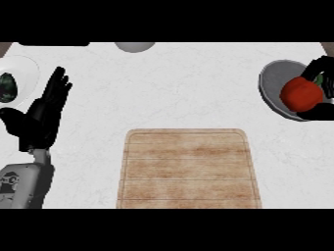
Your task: Pick the bell pepper from the cutting board and place it in the pan
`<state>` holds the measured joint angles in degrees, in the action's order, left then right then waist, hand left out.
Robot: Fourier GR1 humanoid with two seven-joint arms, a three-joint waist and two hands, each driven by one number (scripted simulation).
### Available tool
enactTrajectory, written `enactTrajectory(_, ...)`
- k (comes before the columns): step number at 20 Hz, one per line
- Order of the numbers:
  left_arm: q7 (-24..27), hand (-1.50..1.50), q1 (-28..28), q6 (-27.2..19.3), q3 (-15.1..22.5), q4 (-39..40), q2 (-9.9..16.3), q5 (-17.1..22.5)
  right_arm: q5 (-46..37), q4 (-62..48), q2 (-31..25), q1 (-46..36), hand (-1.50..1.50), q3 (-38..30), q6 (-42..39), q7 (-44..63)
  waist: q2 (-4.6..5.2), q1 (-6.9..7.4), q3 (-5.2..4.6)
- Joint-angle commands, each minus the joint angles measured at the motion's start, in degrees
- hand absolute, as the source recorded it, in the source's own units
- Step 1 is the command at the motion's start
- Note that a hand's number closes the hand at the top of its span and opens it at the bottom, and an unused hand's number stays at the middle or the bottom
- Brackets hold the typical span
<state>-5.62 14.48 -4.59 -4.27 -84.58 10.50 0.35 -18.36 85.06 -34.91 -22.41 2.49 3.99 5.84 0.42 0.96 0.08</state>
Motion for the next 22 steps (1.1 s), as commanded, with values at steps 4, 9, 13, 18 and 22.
enactTrajectory(4, 2.9, 0.00, 0.7, 0.7, 0.2, 2.4, -0.7, 0.0, -8.5, -28.8, -1.4, -10.7, 1.50, -3.5, 7.3, -14.9, 0.57, 1.73, 0.02)
enactTrajectory(9, -0.8, 0.00, 2.1, -0.8, 2.2, -0.2, -1.9, -1.5, -9.5, -47.2, -0.1, -16.0, 1.50, -6.2, 12.3, -25.7, 0.91, 2.61, 0.17)
enactTrajectory(13, 1.3, 0.00, 1.7, 1.4, 1.9, 0.3, -1.5, -0.1, -10.0, -56.3, 2.4, -22.5, 1.50, -8.0, 15.9, -27.0, 1.47, 4.18, 0.22)
enactTrajectory(18, 2.3, 0.00, 2.6, 2.2, 0.2, 2.2, 0.2, 0.3, -8.0, -65.2, 2.0, -24.2, -1.50, -9.6, 9.0, -30.5, 1.66, 4.07, 0.22)
enactTrajectory(22, 1.3, 0.00, 2.6, 2.3, 1.1, 1.4, -1.0, 0.8, -5.6, -69.7, 2.5, -25.4, -1.50, -10.1, -4.0, -29.9, 1.81, 4.94, 0.30)
